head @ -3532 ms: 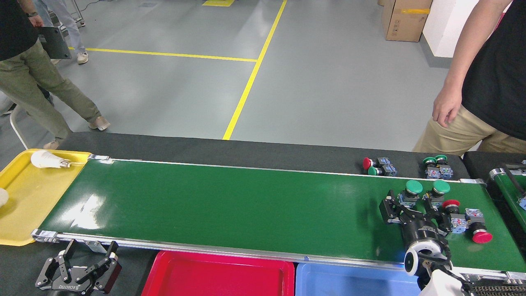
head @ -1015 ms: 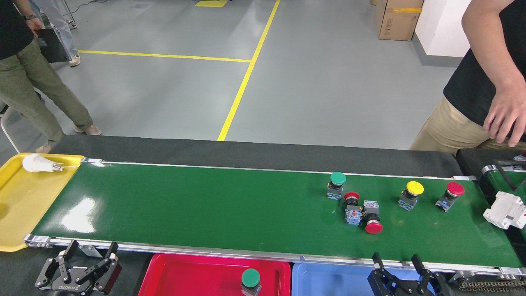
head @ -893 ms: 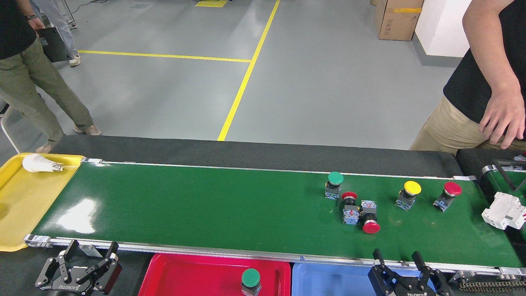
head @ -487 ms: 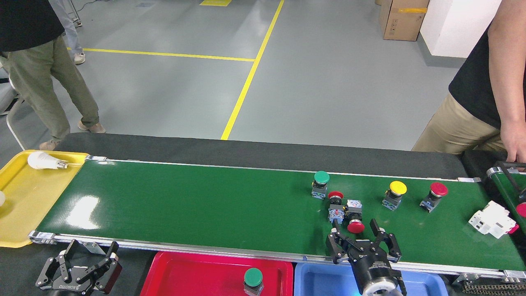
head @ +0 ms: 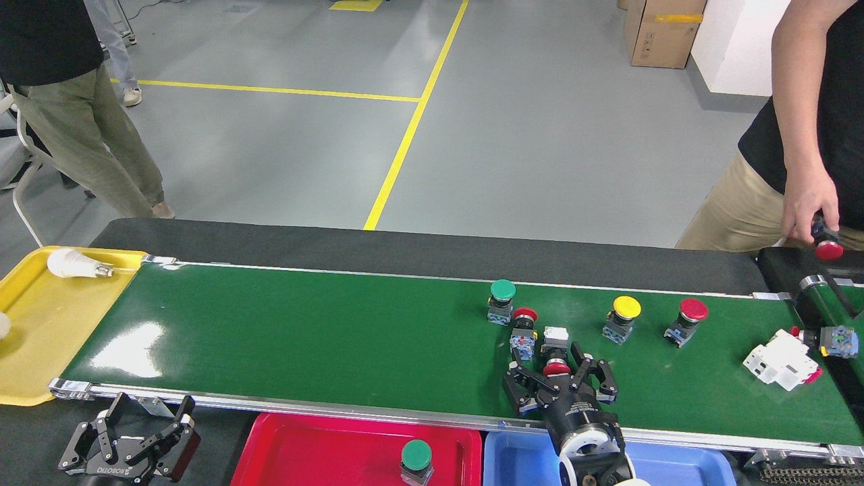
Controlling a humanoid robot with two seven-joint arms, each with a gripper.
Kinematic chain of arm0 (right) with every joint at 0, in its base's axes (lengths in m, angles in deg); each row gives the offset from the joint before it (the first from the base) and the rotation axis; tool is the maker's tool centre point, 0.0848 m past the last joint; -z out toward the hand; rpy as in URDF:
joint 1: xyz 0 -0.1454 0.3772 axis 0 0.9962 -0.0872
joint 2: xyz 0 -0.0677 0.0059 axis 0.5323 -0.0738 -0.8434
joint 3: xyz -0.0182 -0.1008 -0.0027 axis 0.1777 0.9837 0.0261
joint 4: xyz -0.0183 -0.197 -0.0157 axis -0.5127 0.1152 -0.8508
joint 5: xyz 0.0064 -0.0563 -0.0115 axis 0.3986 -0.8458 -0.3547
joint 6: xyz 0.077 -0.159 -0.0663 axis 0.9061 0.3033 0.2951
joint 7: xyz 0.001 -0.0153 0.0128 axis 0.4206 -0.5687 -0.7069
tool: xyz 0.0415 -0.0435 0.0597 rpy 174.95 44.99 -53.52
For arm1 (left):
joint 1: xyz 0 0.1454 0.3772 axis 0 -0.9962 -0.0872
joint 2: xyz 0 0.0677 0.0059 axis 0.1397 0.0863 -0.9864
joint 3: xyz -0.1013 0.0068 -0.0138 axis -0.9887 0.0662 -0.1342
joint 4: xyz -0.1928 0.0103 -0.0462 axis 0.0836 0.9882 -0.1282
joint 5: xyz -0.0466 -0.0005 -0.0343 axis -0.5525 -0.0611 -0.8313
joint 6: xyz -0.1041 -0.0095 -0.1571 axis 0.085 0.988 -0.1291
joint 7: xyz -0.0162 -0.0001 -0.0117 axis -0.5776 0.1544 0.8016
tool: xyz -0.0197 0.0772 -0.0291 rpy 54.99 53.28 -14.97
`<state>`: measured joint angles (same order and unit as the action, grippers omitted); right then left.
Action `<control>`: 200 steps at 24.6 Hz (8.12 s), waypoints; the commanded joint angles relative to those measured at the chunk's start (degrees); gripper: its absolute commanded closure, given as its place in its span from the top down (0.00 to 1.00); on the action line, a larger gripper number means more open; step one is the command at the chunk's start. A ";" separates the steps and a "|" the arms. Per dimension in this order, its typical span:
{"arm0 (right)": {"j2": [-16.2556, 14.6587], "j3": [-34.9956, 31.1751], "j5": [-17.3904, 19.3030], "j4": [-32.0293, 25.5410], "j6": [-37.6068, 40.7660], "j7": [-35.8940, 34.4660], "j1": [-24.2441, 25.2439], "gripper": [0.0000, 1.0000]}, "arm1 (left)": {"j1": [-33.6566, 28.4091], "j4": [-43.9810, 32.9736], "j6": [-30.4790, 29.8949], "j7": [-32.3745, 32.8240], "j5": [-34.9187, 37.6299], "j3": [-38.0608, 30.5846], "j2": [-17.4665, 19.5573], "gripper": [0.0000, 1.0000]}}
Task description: Pick switch part from conveyor to tray
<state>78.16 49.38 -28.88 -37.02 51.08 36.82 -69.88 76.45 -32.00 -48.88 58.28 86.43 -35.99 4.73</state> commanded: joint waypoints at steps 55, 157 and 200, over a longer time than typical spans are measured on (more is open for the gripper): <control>2.53 -22.21 -2.06 -24.44 7.90 -3.68 24.70 1.00 | 33.91 29.85 6.02 7.51 0.30 27.92 -5.46 0.96; 1.65 -19.04 -9.18 -10.12 5.79 -0.25 9.67 1.00 | -0.46 -0.92 13.14 -4.36 -0.93 5.06 0.60 1.00; -0.46 24.91 -10.41 -14.95 9.83 3.00 6.50 1.00 | 11.06 -3.63 6.02 11.19 -7.34 20.97 2.36 0.06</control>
<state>77.64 75.08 -39.36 -50.86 62.15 39.88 -63.02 89.41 -29.87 -37.38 67.58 80.65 -14.63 6.50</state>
